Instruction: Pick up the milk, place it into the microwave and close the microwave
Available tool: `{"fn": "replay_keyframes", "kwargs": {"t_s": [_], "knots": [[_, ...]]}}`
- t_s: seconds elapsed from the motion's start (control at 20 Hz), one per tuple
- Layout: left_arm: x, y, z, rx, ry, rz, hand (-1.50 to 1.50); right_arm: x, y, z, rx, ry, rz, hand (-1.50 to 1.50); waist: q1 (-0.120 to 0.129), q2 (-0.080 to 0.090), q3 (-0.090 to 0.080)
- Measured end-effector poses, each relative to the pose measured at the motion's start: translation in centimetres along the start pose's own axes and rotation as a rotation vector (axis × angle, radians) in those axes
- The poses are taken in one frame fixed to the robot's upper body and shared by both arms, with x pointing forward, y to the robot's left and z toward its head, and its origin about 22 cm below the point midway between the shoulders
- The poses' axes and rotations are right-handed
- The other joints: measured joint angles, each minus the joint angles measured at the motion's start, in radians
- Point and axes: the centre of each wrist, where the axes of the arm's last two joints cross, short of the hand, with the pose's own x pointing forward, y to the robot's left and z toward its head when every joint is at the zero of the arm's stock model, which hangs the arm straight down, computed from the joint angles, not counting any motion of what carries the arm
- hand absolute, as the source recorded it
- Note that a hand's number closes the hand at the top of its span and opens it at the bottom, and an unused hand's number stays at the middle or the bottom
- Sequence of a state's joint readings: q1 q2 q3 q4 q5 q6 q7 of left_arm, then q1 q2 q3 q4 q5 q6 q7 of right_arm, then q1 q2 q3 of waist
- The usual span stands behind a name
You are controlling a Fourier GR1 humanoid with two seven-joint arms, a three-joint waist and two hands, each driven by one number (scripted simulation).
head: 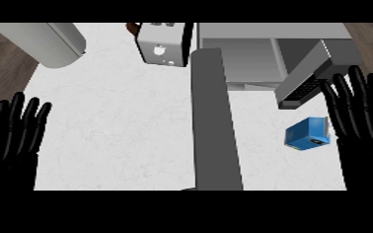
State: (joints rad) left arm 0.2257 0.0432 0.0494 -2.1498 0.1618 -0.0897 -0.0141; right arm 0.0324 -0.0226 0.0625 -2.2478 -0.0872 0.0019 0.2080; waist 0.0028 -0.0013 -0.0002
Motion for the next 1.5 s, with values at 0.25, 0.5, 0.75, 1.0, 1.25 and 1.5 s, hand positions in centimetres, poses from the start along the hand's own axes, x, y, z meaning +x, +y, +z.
{"fn": "replay_keyframes", "kwargs": {"t_s": [0.25, 0.5, 0.75, 1.0, 1.25, 1.5], "knots": [[-0.2, 0.2, 1.3, -0.002, 0.004, 0.003, -1.50, -1.3, -0.9, 0.0, -0.063, 0.022, 0.056, -1.50, 0.001, 0.000, 0.000], [0.4, 0.9, 2.1, 0.001, 0.005, 0.010, -1.50, -3.0, -2.9, 0.5, -0.124, 0.051, 0.087, -1.50, 0.001, 0.000, 0.000], [0.0, 0.8, 2.7, -0.002, 0.003, 0.008, -1.50, -5.1, -4.2, 1.0, -0.168, 0.089, 0.091, -1.50, 0.000, 0.001, 0.000], [0.1, 0.9, 3.4, -0.005, 0.004, 0.010, -1.50, -7.8, -5.8, 1.6, -0.222, 0.128, 0.112, -1.50, 0.001, 0.001, 0.000], [0.6, 1.8, 4.5, -0.005, 0.011, 0.006, -1.50, -10.6, -7.7, 3.2, -0.261, 0.158, 0.135, -1.50, 0.002, 0.001, 0.000], [0.4, 1.8, 4.6, -0.010, 0.003, 0.008, -1.50, -12.3, -9.9, 4.5, -0.281, 0.176, 0.153, -1.50, 0.001, 0.001, 0.000]]}}
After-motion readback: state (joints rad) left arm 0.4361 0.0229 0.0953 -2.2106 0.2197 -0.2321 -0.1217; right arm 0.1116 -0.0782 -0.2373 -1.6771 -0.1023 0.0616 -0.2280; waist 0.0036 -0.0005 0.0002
